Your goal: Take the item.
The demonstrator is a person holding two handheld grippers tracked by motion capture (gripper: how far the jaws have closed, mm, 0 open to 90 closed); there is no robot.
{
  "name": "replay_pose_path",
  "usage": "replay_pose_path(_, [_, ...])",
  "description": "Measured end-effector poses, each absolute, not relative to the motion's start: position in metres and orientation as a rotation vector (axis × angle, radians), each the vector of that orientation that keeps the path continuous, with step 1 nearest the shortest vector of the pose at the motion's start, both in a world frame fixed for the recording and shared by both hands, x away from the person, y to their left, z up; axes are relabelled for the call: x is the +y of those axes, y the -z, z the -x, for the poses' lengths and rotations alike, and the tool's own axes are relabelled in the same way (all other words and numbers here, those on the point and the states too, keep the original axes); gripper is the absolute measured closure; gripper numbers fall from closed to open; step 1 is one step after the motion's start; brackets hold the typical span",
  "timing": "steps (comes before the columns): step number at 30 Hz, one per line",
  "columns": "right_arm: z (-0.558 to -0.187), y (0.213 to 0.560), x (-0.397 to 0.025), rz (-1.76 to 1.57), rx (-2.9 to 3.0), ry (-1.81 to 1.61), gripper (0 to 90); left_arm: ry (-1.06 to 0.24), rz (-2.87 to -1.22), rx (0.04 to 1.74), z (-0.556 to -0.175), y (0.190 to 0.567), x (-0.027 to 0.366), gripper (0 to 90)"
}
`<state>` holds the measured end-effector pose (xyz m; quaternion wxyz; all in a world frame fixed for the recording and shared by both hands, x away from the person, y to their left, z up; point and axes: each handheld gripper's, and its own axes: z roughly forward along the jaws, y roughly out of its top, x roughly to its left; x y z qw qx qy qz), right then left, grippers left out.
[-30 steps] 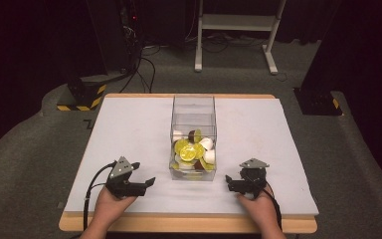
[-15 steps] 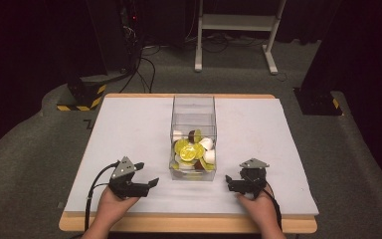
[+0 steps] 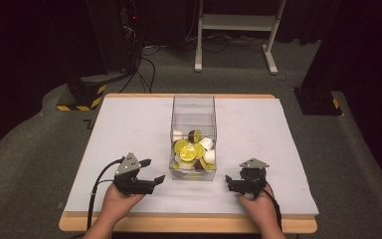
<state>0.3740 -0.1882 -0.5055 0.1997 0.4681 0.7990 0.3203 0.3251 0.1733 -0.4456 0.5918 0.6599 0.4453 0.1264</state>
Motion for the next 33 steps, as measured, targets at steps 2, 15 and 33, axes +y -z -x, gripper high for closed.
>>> replay_pose_path(2, [-0.374, 0.506, -0.188, -1.309, 2.234, -0.896, 8.6, -0.288, -1.530, 1.028, -0.326, 0.443, 0.170, 21.4])
replay_pose_path(15, [-0.374, 0.506, -0.188, -1.307, 2.234, -0.896, 8.6, -0.274, -1.547, 0.980, -0.334, 0.428, 0.144, 21.9])
replay_pose_path(33, [-0.374, 0.506, -0.188, -1.306, 2.234, -0.896, 8.6, -0.247, -1.582, 0.971, -0.360, 0.423, 0.118, 23.6])
